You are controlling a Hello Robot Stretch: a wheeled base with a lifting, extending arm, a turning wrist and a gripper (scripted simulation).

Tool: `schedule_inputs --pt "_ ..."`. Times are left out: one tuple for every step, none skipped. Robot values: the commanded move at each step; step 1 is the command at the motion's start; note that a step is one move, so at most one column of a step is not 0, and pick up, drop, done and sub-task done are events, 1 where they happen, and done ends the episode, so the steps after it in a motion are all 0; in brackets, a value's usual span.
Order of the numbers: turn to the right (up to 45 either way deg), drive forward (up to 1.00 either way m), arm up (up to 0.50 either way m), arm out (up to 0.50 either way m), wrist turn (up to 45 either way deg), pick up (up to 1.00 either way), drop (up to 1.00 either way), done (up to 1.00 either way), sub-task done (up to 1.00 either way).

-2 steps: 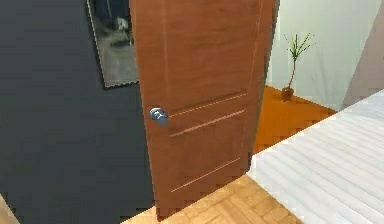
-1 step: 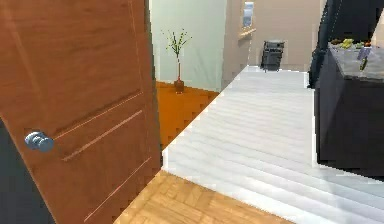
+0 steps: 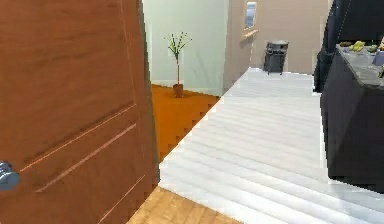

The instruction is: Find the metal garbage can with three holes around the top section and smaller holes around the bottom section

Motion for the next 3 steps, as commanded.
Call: schedule_inputs --pt "21.0 0.0 0.0 0.0 0.0 0.0 0.0 0.0 0.0" --pt "0.0 1.0 0.0 0.0 0.0 0.0 0.0 0.0 0.0" --pt "0.0 0.65 0.0 0.0 0.0 0.0 0.0 0.0 0.0"
